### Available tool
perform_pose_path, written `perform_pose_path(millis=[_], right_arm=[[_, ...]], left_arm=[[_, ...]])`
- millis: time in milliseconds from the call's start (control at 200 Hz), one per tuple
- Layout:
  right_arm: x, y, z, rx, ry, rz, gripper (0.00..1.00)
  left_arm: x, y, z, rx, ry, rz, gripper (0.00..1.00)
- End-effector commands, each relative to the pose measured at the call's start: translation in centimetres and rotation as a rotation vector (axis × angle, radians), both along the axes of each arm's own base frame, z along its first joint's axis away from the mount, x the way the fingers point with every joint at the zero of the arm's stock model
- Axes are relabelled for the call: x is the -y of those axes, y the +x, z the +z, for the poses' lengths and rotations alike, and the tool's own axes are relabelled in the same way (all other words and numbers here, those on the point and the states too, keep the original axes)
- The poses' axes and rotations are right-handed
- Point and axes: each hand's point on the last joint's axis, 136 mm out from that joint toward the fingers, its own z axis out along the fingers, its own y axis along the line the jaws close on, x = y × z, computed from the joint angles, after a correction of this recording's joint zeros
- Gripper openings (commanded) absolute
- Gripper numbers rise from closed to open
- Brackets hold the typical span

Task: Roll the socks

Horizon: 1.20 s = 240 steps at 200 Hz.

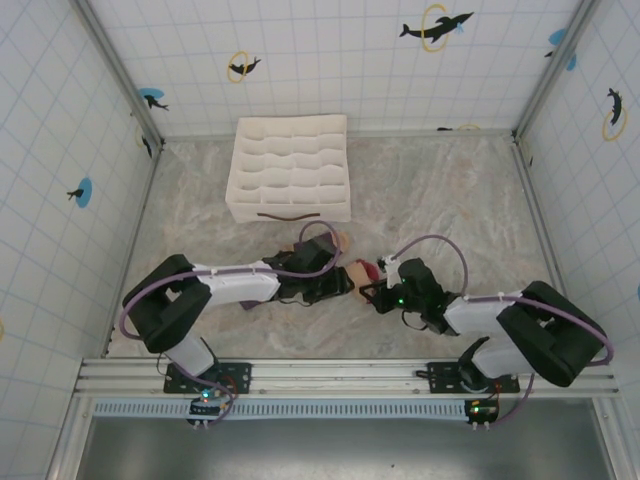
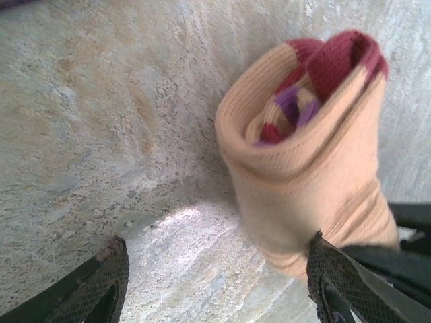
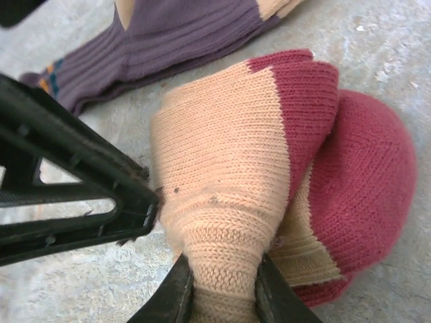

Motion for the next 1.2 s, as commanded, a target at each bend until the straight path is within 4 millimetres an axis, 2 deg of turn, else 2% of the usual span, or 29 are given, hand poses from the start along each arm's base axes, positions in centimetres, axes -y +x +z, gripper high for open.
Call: perform_pose_path(millis=[0,140,661,1011,1196], right_arm=[[1.1,-2.7,-2.5,-0.231,0.065,0.022,0.13],[1.6,-2.6,-2.7,-0.330,0.155,-0.014,0.11],[4.0,-1.5,-4.1,-0.622,0.305,-0.211,0.00],[5.1,-1.2,-5.8,-0.709,0.271,-0.303,0.00],[5.3,-0.8,-6.1,-0.724,0.291,-0.332,0.00]], left_arm=[[1.2,0.2,1.3,0.063,-0.084,-0.031,0.70],[2.2,1.0,1.8,0.104,-0.117,-0.043,0.70],[5.3,2.3,0.1,0.089,-0.189,-0.048,0.63],[6.7,1.7,-1.8,0.044,-0.191,-0.067,0.58],[7.4,1.2,-2.9,0.017,-0.191,-0.073,0.54]])
